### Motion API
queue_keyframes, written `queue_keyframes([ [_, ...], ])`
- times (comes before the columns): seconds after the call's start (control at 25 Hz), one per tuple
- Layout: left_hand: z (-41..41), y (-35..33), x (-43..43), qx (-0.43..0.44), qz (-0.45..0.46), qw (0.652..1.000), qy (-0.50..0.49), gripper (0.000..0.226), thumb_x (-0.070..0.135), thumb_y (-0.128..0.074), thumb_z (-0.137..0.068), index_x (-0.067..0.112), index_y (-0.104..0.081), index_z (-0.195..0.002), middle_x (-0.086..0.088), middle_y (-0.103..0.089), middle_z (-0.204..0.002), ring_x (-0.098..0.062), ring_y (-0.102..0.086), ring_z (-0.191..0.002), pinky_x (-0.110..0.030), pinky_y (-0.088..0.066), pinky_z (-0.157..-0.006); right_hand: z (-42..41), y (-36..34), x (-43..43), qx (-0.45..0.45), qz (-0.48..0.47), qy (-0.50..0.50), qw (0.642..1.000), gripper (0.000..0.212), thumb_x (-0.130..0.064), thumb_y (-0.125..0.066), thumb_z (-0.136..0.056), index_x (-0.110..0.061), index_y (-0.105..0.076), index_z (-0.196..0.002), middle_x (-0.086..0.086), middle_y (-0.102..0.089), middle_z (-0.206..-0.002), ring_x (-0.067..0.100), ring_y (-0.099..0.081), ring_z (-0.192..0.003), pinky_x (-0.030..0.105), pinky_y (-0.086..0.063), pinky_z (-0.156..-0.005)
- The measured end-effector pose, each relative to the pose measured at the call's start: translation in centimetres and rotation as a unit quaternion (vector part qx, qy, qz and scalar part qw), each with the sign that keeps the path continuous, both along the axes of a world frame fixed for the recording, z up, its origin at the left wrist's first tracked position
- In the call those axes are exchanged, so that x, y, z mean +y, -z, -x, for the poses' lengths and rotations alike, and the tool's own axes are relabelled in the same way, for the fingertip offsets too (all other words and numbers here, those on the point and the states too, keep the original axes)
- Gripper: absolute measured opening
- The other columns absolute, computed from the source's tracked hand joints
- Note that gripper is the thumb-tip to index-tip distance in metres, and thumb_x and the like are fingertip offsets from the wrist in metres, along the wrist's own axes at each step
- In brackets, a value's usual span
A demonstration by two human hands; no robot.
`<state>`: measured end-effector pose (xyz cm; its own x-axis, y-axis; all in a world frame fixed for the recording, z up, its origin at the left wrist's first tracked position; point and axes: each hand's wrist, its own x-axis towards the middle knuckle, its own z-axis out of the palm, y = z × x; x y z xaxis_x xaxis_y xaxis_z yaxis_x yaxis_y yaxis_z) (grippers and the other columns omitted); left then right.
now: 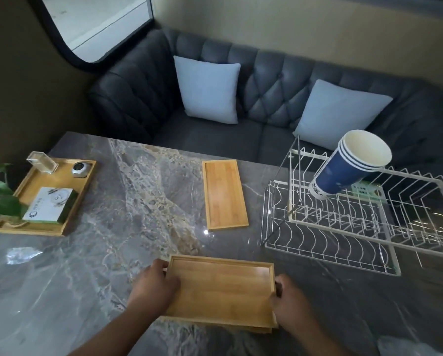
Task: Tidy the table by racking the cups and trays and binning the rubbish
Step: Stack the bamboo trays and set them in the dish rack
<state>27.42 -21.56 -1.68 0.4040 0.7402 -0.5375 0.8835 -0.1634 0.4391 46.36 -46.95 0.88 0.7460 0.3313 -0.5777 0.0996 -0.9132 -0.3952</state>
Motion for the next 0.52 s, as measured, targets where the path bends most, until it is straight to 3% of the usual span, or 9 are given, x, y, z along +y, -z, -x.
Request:
queue_keyframes([
  [0.08, -0.2, 0.1, -0.6, 0.003, -0.008, 1.0, 0.011, 0.047, 0.044, -0.06, -0.08, 0.025, -0.059, -0.124, 0.0, -0.07, -0.116, -0.022, -0.067, -0.093, -0.035, -0.051, -0.076, 0.1, 0.1, -0.6, -0.007, -0.005, 0.002, 1.0, 0.024, -0.011, -0.061, -0.085, -0.019, -0.059, -0.108, 0.007, -0.07, -0.104, 0.026, -0.065, -0.096, 0.031, -0.048, -0.079],
  [0.24, -0.5, 0.3, -1.3, 0.023, -0.022, 0.998, 0.048, 0.053, 0.043, -0.057, -0.08, 0.024, -0.056, -0.129, -0.001, -0.067, -0.123, -0.026, -0.067, -0.105, -0.039, -0.054, -0.087, 0.6, 0.3, -1.2, -0.015, 0.023, -0.01, 1.0, 0.02, -0.015, -0.059, -0.087, -0.023, -0.056, -0.105, 0.007, -0.071, -0.108, 0.028, -0.066, -0.102, 0.03, -0.047, -0.079],
  [0.52, -0.2, 0.7, -1.2, 0.019, -0.023, 0.998, 0.056, 0.051, 0.038, -0.06, -0.083, 0.019, -0.058, -0.131, -0.003, -0.058, -0.127, -0.024, -0.065, -0.102, -0.039, -0.054, -0.084, 0.9, 0.3, -1.1, -0.018, 0.033, -0.031, 0.999, 0.021, -0.016, -0.058, -0.089, -0.029, -0.043, -0.096, 0.006, -0.071, -0.108, 0.028, -0.066, -0.104, 0.029, -0.046, -0.077],
])
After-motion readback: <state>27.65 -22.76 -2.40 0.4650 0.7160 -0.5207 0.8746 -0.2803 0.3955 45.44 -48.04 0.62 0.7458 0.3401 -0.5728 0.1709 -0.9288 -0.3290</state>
